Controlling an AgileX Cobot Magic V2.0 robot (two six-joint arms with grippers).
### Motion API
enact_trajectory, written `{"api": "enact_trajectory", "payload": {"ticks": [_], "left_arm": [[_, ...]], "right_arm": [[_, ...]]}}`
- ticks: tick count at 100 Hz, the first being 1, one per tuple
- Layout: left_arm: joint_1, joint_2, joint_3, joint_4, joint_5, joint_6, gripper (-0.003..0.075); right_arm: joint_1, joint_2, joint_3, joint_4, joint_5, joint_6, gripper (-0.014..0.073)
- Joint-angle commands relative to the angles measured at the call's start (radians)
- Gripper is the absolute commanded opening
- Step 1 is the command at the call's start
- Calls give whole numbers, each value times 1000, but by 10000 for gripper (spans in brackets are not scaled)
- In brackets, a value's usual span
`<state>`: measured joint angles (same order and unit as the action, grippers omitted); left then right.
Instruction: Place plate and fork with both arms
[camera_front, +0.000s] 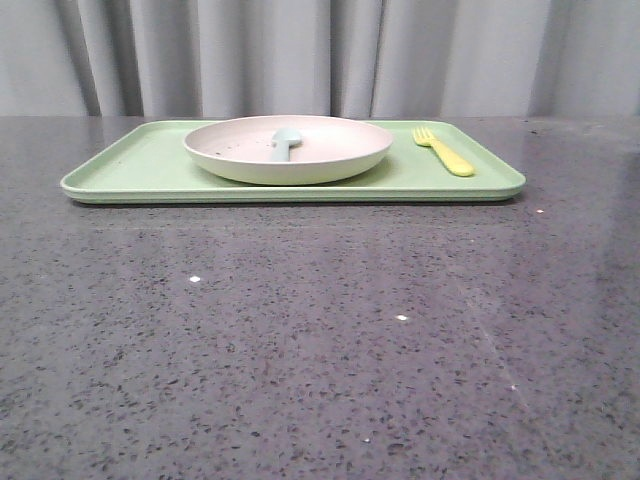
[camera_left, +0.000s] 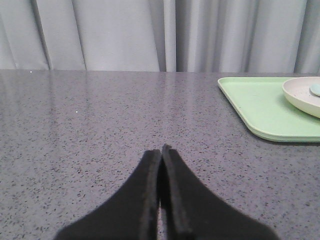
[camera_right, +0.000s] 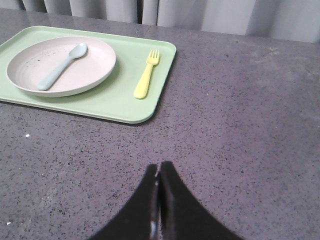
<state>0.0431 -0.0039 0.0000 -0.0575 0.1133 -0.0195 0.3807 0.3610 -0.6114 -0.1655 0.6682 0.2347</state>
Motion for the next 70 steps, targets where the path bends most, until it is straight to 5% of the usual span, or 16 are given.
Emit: {"api": "enact_trajectory", "payload": {"ticks": [1, 34, 70], "left_arm": [[1, -32, 13, -3, -73, -3, -20], [1, -32, 13, -3, -73, -3, -20], [1, -32, 13, -3, -73, -3, -20]], "right_arm": [[-28, 8, -11, -28, -120, -10, -38], [-211, -79, 293, 44, -704, -10, -38], [-315, -237, 567, 113, -788, -10, -38]]}}
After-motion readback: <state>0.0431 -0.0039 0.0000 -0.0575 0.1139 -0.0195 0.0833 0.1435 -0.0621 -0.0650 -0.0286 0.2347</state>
